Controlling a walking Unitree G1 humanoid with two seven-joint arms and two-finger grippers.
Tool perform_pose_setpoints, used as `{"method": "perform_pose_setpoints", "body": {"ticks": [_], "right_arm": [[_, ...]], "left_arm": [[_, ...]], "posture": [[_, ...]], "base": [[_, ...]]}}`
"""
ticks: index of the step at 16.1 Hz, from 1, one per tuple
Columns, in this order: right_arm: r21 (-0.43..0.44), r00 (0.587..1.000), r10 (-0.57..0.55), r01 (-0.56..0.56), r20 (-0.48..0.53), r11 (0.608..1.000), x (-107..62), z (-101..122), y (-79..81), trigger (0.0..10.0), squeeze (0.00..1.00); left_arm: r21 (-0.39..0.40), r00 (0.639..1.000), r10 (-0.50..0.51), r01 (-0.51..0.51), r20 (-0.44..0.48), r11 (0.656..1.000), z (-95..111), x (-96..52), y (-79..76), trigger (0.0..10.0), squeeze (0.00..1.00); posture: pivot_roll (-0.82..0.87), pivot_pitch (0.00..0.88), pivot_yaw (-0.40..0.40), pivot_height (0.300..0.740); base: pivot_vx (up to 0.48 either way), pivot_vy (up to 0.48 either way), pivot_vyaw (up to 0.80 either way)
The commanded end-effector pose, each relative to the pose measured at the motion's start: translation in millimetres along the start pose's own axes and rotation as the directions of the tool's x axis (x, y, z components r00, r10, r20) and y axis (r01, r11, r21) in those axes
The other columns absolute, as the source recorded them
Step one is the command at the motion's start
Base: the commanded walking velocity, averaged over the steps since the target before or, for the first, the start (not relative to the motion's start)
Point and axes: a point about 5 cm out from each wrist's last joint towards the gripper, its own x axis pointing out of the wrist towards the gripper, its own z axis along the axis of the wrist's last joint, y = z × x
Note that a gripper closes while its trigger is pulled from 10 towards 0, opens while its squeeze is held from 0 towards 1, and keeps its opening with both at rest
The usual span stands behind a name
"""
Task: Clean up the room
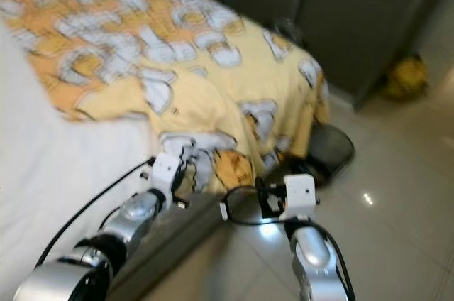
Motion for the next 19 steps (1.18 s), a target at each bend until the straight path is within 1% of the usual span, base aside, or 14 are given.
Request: {"method": "perform_pose_setpoints", "body": {"ticks": [1,3,6,8,9,10,11,12,13,14,15,17,18,19], "right_arm": [[0.013,1.0,-0.027,0.027,0.0,1.0,-0.1,-3,-4.1,10.0,0.0],[0.022,1.0,-0.021,0.021,0.008,1.0,7.5,-2,-1.3,10.0,0.0],[0.008,1.0,0.012,-0.012,0.014,1.0,10.5,-3,3.1,10.0,0.0],[0.005,0.999,0.047,-0.047,0.013,0.999,10.9,-3,4.1,10.0,0.0],[-0.003,0.997,0.08,-0.08,0.001,0.997,9.2,-4,4.5,10.0,0.0],[-0.005,0.996,0.087,-0.087,-0.011,0.996,6.1,-6,1.8,10.0,0.0],[-0.013,0.995,0.097,-0.097,-0.035,0.995,0.0,-13,-3.4,10.0,0.0],[-0.018,0.994,0.101,-0.102,-0.047,0.995,-2.9,-16,-5.4,10.0,0.0],[-0.024,0.992,0.104,-0.106,-0.069,0.994,-7.7,-21,-7.9,10.0,0.0],[-0.024,0.992,0.105,-0.107,-0.073,0.994,-8.5,-22,-8.0,10.0,0.0],[-0.023,0.991,0.113,-0.115,-0.078,0.993,-9.7,-24,-6.8,10.0,0.0],[-0.032,0.987,0.133,-0.136,-0.087,0.99,-10.9,-25,-4.3,10.0,0.0],[-0.037,0.985,0.144,-0.148,-0.093,0.988,-12.0,-26,-3.4,10.0,0.0],[-0.043,0.981,0.163,-0.168,-0.109,0.985,-16.9,-28,-3.9,10.0,0.0]], "left_arm": [[0.008,1.0,-0.022,0.022,-0.009,1.0,-7,-2.0,-5.5,10.0,0.0],[0.01,0.998,-0.067,0.067,-0.019,0.998,-14,-4.2,-19.6,10.0,0.0],[0.0,0.987,-0.159,0.159,-0.013,0.987,-19,-6.1,-41.3,10.0,0.0],[0.012,0.971,-0.238,0.238,-0.013,0.971,-17,-5.9,-52.4,10.0,0.0],[0.035,0.957,-0.291,0.292,-0.021,0.956,-16,-6.1,-59.4,10.0,0.0],[0.029,0.937,-0.348,0.349,-0.029,0.937,-17,-7.1,-65.9,10.0,0.0],[0.025,0.896,-0.442,0.444,-0.045,0.896,-20,-9.9,-77.8,10.0,0.0],[0.028,0.877,-0.477,0.479,-0.053,0.878,-21,-11.3,-82.8,10.0,0.0],[0.062,0.837,-0.543,0.546,-0.067,0.835,-25,-15.5,-95.0,10.0,0.0],[0.076,0.82,-0.568,0.572,-0.072,0.817,-26,-17.4,-100.7,10.0,0.0],[0.07,0.783,-0.619,0.623,-0.072,0.779,-28,-21.0,-111.8,10.0,0.0],[0.055,0.754,-0.654,0.657,-0.07,0.752,-29,-23.9,-121.5,10.0,0.0],[0.022,0.722,-0.688,0.691,-0.065,0.723,-30,-26.4,-127.8,10.0,0.0],[-0.031,0.633,-0.773,0.773,-0.041,0.634,-32,-35.4,-147.1,10.0,0.0]], "posture": [[0.03,0.0,-0.012,0.74],[0.04,0.0,-0.013,0.74],[0.02,0.0,-0.015,0.74],[0.02,0.0,-0.017,0.74],[0.02,0.0,-0.019,0.74],[0.02,0.002,-0.03,0.74],[0.01,0.005,-0.036,0.74],[0.01,0.005,-0.036,0.74],[0.0,0.005,-0.043,0.74],[0.0,0.005,-0.043,0.74],[0.0,0.001,-0.048,0.74],[0.0,0.0,-0.05,0.74],[0.0,0.0,-0.053,0.74],[-0.01,0.012,-0.071,0.74]], "base": [[0.0,0.0,0.0],[-0.424,0.0,0.0],[-0.279,-0.08,0.0],[0.0,0.0,0.0],[0.0,0.0,0.0],[0.0,0.0,0.0],[0.0,0.0,0.0],[0.0,0.0,0.0],[0.0,0.0,0.0],[0.0,0.0,0.0],[0.0,0.0,0.0],[0.0,0.0,0.0],[0.0,0.0,0.0],[0.0,0.0,0.0]]}}
